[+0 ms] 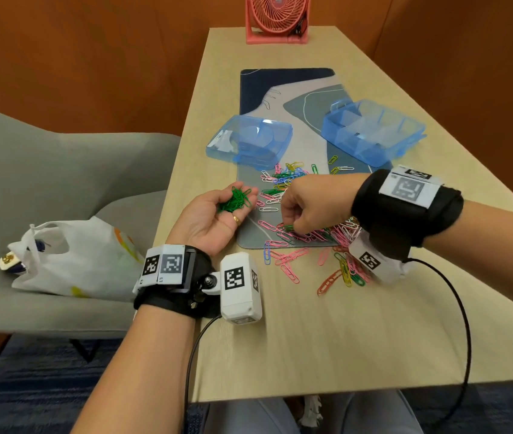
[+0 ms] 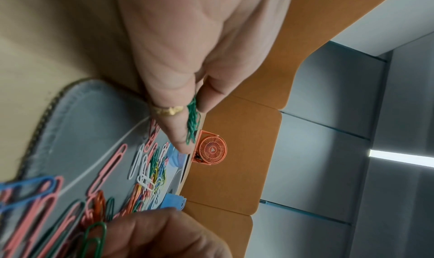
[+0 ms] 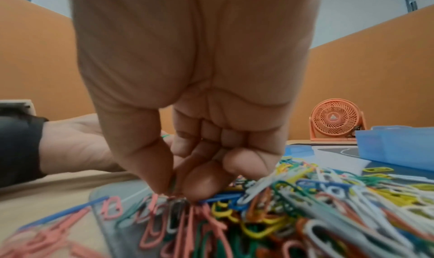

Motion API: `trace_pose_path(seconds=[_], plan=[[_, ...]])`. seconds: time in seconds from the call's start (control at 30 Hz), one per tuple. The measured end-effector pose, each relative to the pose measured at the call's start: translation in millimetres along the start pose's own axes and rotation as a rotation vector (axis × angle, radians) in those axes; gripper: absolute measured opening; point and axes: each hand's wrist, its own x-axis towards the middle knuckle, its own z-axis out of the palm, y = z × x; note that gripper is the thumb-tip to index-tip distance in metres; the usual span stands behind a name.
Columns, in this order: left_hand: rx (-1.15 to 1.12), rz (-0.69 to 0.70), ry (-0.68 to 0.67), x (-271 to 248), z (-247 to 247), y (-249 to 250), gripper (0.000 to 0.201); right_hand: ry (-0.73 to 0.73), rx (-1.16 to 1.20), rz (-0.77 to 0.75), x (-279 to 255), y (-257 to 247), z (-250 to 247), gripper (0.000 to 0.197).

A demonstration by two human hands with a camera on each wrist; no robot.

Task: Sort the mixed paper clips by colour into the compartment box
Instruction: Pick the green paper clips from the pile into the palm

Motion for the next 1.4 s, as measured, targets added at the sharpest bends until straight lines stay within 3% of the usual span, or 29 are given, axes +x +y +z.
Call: trace_pose_path(seconds=[0.07,0.23,0.33,0.5,0.8,1.1,1.3,1.4], plan=[[-0.012,0.002,-0.004,0.0,-0.5,1.8,0.026,0.01,-0.006,0.016,0.6,3.3,-0.2,0.008],[0.013,0.021,0.012,0.0,-0.9,1.4,0.023,0.12,-0.017,0.054,6.0,8.8,-10.4,0.02],[0.011,0.029,0.005,-1.1,-0.8,1.9,0.027,0.115,-0.041,0.035,10.8,5.3,-8.9,0.006],[0.035,0.031,0.023,1.1,-3.0,1.9,0.024,0.083,-0.083,0.031,17.8,6.5,-4.6,0.014],[0.065,0.061,0.064,1.4,0.7,-3.1,0.018,0.024,-0.147,0.011,18.6,6.5,-4.0,0.005],[0.041,0.01,0.011,2.9,0.6,-2.7,0.022,0.073,-0.063,0.037,14.1,16.5,-10.4,0.021],[0.029,-0.011,-0.01,6.0,-2.0,-3.2,0.027,0.143,-0.024,0.045,15.9,17.5,-15.0,0.005],[0.03,-0.014,-0.02,6.7,-2.8,-3.4,0.027,0.15,-0.071,0.055,18.9,17.5,-15.6,0.008]])
